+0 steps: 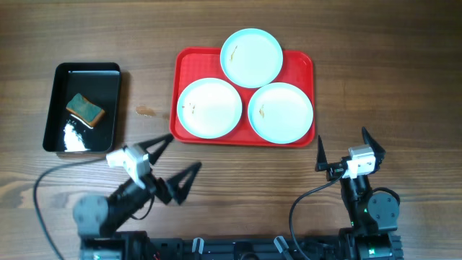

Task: Clean dirty plates on tray and stack at the side
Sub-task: 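Move the left gripper to the black tray and grasp the sponge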

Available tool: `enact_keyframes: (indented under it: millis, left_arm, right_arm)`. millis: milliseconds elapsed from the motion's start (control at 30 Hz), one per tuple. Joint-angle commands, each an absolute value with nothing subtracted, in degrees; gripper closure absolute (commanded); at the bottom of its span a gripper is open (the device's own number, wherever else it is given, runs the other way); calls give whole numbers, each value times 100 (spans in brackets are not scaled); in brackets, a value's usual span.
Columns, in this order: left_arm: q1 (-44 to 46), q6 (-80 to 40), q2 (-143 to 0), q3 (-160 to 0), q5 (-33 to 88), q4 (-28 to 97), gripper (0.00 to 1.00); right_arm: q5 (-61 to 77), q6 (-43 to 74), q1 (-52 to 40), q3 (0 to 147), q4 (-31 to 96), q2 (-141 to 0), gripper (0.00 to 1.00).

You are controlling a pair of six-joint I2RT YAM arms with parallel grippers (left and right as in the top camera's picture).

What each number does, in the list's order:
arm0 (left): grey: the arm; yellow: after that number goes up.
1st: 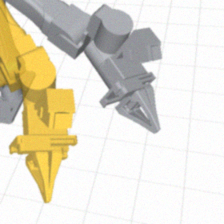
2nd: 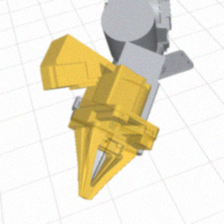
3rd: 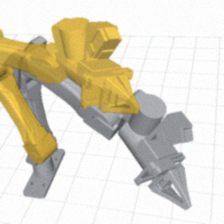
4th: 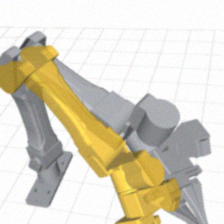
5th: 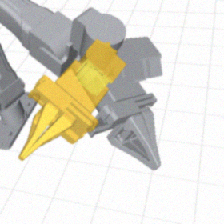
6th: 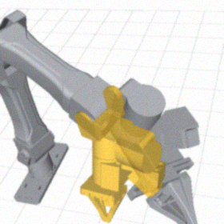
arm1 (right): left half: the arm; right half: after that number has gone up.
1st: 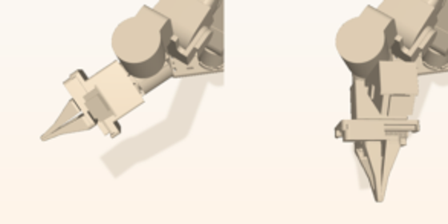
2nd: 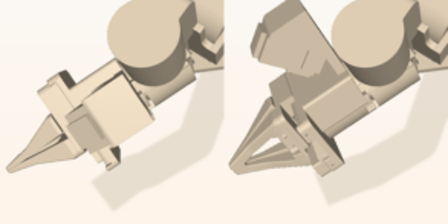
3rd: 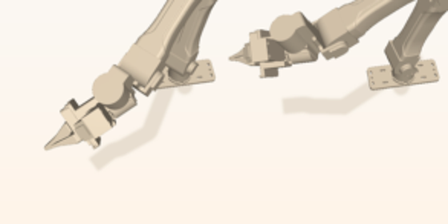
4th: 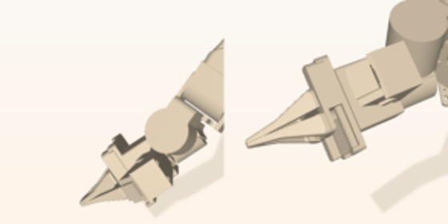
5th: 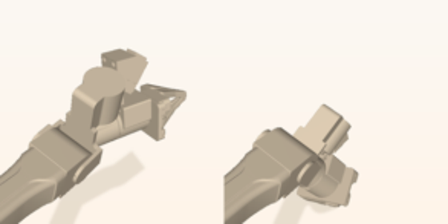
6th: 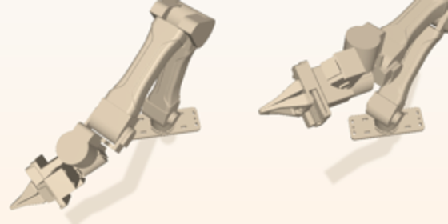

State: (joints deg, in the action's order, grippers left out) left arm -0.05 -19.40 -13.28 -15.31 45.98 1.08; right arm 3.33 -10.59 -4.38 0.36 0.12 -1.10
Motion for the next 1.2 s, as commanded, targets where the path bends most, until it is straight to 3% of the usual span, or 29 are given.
enact_keyframes:
  millis: [0,167,333,467,700,933,1167]
  left_arm:
    - [-27,-757,-2526,-2982,2808,1544,0]
    - [-27,-650,-4421,-4976,1417,3662,0]
    - [-25,-738,-5708,-6348,1918,4709,0]
    - [-27,-801,-6088,-6482,2108,4560,0]
    - [-305,-2637,-6484,-6560,471,4630,0]
    - [-1573,-2617,-7994,-7811,75,5872,0]
    - [-2523,-2622,-9041,-8058,38,5586,0]
  right_arm:
    - [276,-1037,-405,30,-8,-43,0]
    - [276,-1039,-405,30,-8,-43,0]
    - [276,-1039,-405,30,-8,-43,0]
    - [276,-1039,-405,30,-8,-43,0]
    - [276,-1037,-405,30,-8,-43,0]
    - [276,-1037,-405,30,-8,-43,0]
    - [276,-1039,-405,30,-8,-43,0]
